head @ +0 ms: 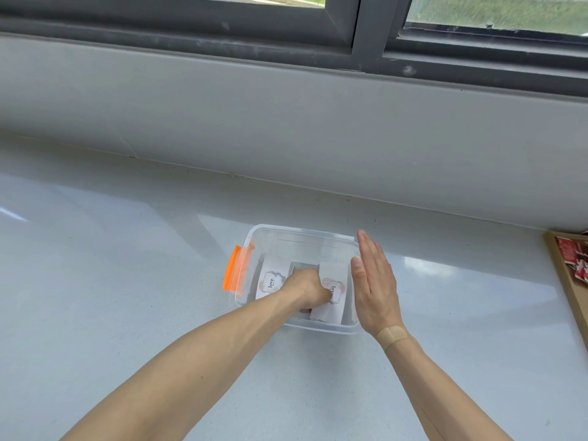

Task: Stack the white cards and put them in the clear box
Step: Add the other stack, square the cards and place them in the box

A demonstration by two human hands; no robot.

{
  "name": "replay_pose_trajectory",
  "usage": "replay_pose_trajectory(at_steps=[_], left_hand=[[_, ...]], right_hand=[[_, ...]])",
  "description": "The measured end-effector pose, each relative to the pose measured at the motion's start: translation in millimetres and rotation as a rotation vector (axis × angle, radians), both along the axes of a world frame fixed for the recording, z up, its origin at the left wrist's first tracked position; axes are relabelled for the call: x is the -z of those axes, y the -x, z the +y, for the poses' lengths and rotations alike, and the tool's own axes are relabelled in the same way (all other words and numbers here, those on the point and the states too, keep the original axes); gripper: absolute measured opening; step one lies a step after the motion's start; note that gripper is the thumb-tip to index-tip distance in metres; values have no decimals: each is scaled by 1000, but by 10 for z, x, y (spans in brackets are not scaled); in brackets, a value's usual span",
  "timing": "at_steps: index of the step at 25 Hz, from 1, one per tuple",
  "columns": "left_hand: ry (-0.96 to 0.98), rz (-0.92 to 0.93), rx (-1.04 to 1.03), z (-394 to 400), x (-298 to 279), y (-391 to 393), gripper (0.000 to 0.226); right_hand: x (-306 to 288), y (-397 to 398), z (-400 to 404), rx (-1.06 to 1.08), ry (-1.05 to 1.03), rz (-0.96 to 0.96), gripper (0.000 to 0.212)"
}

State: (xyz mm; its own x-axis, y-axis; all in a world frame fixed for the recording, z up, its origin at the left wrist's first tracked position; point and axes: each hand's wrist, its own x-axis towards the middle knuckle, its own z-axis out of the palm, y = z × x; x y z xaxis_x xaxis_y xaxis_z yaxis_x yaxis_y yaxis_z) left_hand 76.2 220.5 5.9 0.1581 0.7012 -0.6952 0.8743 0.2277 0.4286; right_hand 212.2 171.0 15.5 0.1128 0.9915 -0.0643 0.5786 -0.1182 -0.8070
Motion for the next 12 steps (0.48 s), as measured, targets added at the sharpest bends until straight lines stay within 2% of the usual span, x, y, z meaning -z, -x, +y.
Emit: replay_pose_trajectory(at_steps=[4,12], left_hand=[[-52,83,-9,-52,-52,-54,17],[-67,101,24,-69,-23,-67,24]], right_hand=[[-11,-2,-6,1,8,-19,55],[18,2,1,8,1,-27,56]])
